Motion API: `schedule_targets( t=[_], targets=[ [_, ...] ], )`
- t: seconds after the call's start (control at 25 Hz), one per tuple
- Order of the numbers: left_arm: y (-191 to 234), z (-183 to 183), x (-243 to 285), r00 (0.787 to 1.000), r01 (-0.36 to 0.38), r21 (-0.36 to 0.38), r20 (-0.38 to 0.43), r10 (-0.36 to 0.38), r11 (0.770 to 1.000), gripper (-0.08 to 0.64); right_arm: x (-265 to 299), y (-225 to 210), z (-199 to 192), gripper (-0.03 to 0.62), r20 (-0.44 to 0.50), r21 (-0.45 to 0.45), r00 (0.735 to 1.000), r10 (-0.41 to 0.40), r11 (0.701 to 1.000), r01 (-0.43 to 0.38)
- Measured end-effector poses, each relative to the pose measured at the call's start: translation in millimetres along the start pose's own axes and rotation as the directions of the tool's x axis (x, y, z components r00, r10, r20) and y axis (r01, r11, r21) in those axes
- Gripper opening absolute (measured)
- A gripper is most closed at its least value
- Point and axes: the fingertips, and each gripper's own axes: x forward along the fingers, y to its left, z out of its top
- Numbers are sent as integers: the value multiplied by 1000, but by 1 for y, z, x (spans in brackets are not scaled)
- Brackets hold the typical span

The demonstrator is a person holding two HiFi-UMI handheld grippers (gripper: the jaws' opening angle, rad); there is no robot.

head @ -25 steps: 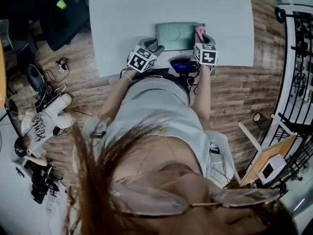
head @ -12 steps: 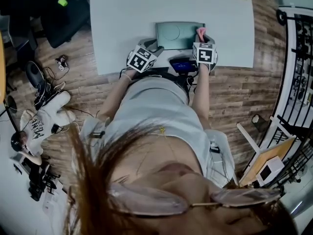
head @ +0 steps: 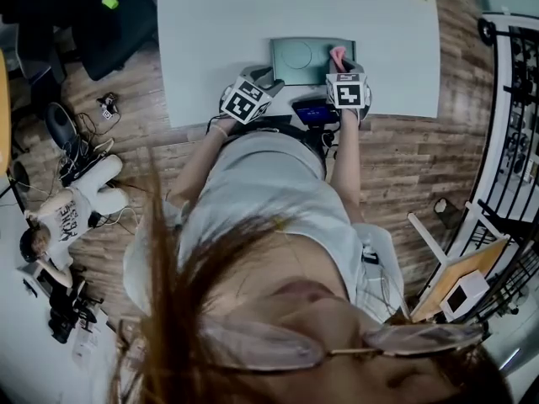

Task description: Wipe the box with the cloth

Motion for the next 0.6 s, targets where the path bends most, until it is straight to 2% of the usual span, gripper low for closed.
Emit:
schedule_targets(
  t=[0.24, 0.4, 0.6],
  targets=[
    [0, -1, 0, 1000, 5, 3, -9, -5, 1000, 204, 2, 15, 4, 40, 10, -36, 997, 79, 996, -79],
    [-1, -1, 2, 1000, 11, 0, -8, -11, 1000, 204, 4, 21, 5, 40, -2, -69, 996, 92, 993, -92],
    [-2, -1, 1, 1000, 16, 5, -10, -16, 1000, 204, 2, 34, 9, 38, 19, -24, 993, 119, 993, -118]
  ],
)
